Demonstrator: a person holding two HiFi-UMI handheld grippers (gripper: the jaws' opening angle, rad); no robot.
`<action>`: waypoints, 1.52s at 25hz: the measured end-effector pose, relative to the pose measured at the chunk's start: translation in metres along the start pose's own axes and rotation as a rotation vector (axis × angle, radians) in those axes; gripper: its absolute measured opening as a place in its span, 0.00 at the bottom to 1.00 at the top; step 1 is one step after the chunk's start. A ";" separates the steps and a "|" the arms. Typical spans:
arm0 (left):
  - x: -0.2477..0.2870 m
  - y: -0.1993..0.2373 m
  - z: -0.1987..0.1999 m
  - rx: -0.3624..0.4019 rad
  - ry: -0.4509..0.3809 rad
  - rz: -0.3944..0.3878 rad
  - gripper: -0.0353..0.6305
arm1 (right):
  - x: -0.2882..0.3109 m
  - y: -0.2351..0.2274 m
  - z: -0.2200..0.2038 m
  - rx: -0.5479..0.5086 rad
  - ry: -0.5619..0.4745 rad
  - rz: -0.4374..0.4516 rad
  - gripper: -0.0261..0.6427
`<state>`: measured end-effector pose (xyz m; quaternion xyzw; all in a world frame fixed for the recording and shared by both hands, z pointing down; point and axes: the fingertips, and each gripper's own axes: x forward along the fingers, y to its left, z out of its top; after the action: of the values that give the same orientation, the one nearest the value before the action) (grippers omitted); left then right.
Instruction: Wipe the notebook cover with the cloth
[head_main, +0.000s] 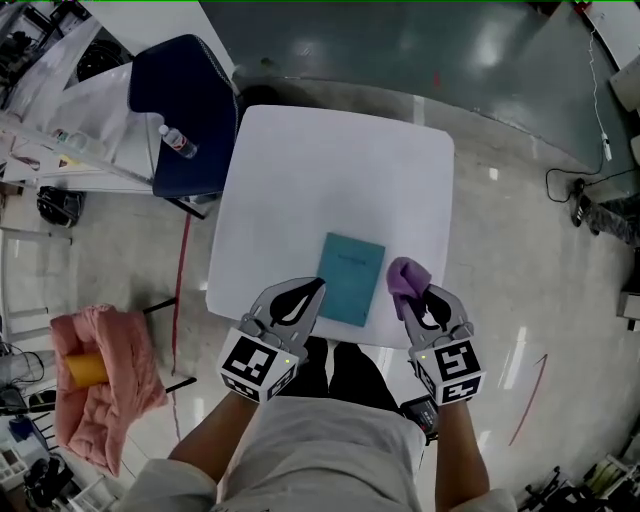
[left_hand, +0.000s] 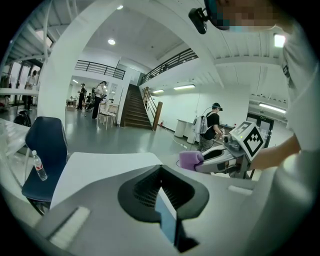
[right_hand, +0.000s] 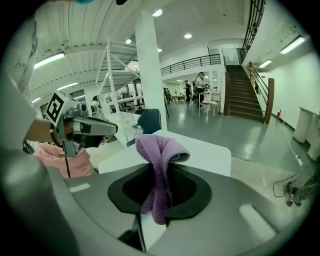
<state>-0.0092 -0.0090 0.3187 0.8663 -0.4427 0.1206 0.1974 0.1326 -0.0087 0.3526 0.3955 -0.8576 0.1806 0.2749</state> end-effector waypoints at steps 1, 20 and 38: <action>0.003 0.003 -0.004 -0.001 0.004 0.001 0.05 | 0.005 -0.001 -0.002 -0.002 0.009 -0.001 0.19; 0.047 0.049 -0.065 -0.041 0.070 0.033 0.05 | 0.089 -0.025 -0.051 -0.190 0.196 -0.008 0.19; 0.059 0.089 -0.109 -0.090 0.086 0.057 0.05 | 0.161 -0.024 -0.091 -0.607 0.464 -0.017 0.19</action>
<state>-0.0508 -0.0500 0.4593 0.8375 -0.4634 0.1432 0.2516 0.0951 -0.0693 0.5252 0.2517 -0.7837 0.0011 0.5678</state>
